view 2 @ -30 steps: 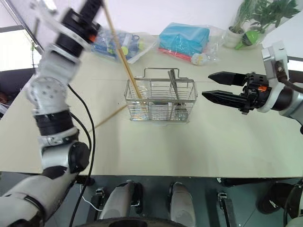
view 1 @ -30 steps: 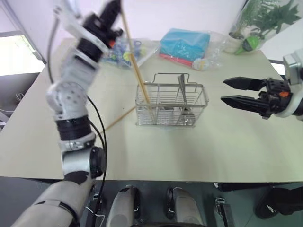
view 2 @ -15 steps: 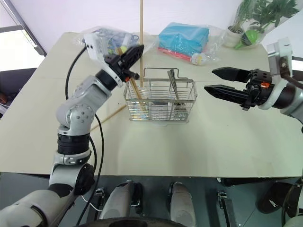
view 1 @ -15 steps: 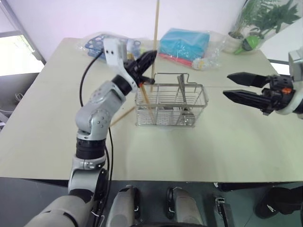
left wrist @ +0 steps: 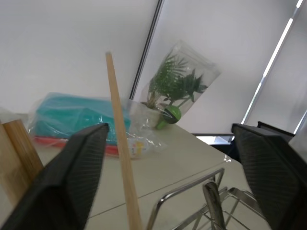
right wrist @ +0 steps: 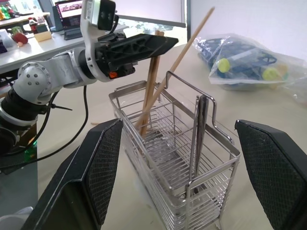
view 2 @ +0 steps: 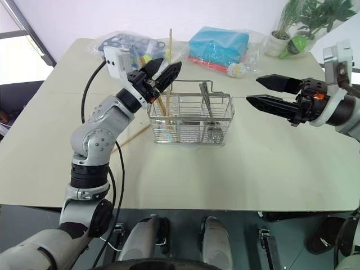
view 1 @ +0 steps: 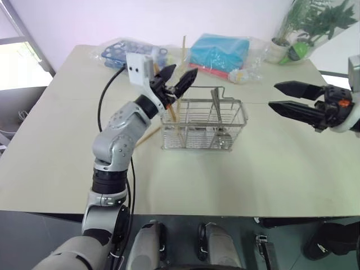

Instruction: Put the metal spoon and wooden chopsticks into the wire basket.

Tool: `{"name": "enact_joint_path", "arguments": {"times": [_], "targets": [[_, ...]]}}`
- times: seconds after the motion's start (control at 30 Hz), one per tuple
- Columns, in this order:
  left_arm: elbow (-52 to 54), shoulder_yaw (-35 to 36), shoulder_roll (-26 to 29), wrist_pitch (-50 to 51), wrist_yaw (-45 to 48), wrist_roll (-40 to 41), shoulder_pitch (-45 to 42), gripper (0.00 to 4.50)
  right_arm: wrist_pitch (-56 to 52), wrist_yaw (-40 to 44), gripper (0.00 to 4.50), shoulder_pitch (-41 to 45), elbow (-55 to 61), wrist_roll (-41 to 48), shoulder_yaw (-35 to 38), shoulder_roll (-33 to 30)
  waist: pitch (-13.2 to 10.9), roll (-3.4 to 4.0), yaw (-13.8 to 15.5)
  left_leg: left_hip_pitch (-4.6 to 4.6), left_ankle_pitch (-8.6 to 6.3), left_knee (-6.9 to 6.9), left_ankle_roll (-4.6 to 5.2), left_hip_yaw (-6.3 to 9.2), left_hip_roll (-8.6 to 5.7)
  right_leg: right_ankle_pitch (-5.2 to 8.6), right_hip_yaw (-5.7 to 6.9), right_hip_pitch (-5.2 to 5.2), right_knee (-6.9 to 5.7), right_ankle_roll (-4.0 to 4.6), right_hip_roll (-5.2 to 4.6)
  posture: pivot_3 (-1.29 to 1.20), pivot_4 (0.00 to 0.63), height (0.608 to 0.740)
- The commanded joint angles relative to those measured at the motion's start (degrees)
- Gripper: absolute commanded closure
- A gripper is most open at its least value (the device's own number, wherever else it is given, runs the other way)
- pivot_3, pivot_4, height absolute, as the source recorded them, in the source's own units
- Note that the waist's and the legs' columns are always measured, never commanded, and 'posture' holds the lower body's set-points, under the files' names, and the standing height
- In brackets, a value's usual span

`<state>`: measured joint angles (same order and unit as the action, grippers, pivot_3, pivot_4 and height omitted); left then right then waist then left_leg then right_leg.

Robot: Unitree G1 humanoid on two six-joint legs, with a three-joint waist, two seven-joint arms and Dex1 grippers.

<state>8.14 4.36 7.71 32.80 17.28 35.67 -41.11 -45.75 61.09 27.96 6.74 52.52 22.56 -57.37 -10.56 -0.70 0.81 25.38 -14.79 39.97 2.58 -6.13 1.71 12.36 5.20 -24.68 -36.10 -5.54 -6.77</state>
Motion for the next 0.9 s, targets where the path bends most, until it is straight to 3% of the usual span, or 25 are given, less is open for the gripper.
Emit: {"name": "enact_joint_path", "arguments": {"times": [0.03,0.33,0.47,0.6,0.67,0.77,0.83,0.9], "targets": [[3.7,2.4,1.0,1.0,-1.0,1.8,-2.4,0.01,1.5,0.4,0.66,1.5,0.0,-0.3,0.6,0.1,0.0,0.00,0.0,0.00,0.00,0.00,0.00,0.00,0.00,0.00,0.00,0.00,0.00,0.00,0.00,0.00,0.150,0.715],[9.2,7.4,6.1,8.1,-4.4,8.8,-13.0,0.01,3.2,0.9,0.66,2.7,-1.7,-1.4,-0.9,0.6,0.0,-0.01,0.0,0.03,-0.01,-0.01,0.01,0.00,-0.01,0.00,0.00,0.00,0.03,0.00,0.00,0.00,0.150,0.715],[8.6,12.1,12.6,15.6,-7.1,14.2,-18.8,0.01,4.3,1.7,0.66,3.1,-2.9,-2.7,-1.8,0.7,0.0,0.00,-0.1,0.02,-0.01,-0.01,0.01,0.00,0.00,0.00,0.00,0.00,0.02,-0.02,0.03,0.00,0.150,0.715],[7.3,9.1,30.8,23.2,4.0,12.5,-18.3,0.01,5.1,3.1,0.66,3.2,-4.1,-3.8,-2.3,0.3,0.0,0.14,-0.5,-0.02,0.01,-0.06,-0.02,-0.05,0.02,0.01,0.00,-0.06,-0.04,-0.02,0.10,0.00,0.150,0.715],[6.4,5.6,41.9,24.8,13.9,10.8,-15.1,0.01,5.6,3.9,0.66,3.3,-5.0,-4.5,-2.5,0.2,0.0,0.20,-0.6,0.00,0.18,-0.11,-0.32,-0.12,0.05,0.02,-0.01,-0.14,-0.06,-0.02,0.15,0.00,0.150,0.715],[4.2,-0.6,54.1,26.0,25.6,7.6,-9.8,0.01,6.2,4.6,0.66,3.7,-6.2,-5.4,-3.0,0.4,-0.1,0.23,-0.5,0.00,0.17,-0.14,-0.35,-0.17,0.06,0.03,-0.02,-0.18,-0.02,0.01,0.13,0.00,0.150,0.715],[3.4,-4.6,59.1,25.0,32.4,5.6,-6.9,0.01,6.5,4.9,0.66,4.1,-6.8,-5.9,-3.5,0.7,-0.1,0.23,-0.1,0.02,0.10,-0.17,-0.26,-0.18,0.05,0.13,-0.02,-0.21,0.02,0.19,0.09,0.00,0.150,0.715],[2.9,-8.1,60.3,23.3,36.9,3.7,-5.1,0.01,6.8,5.0,0.66,4.3,-7.0,-6.4,-4.0,1.3,-0.1,0.24,0.1,0.12,-0.03,-0.18,-0.24,-0.15,0.03,0.16,-0.02,-0.32,0.08,0.23,0.04,0.00,0.150,0.715]]}}
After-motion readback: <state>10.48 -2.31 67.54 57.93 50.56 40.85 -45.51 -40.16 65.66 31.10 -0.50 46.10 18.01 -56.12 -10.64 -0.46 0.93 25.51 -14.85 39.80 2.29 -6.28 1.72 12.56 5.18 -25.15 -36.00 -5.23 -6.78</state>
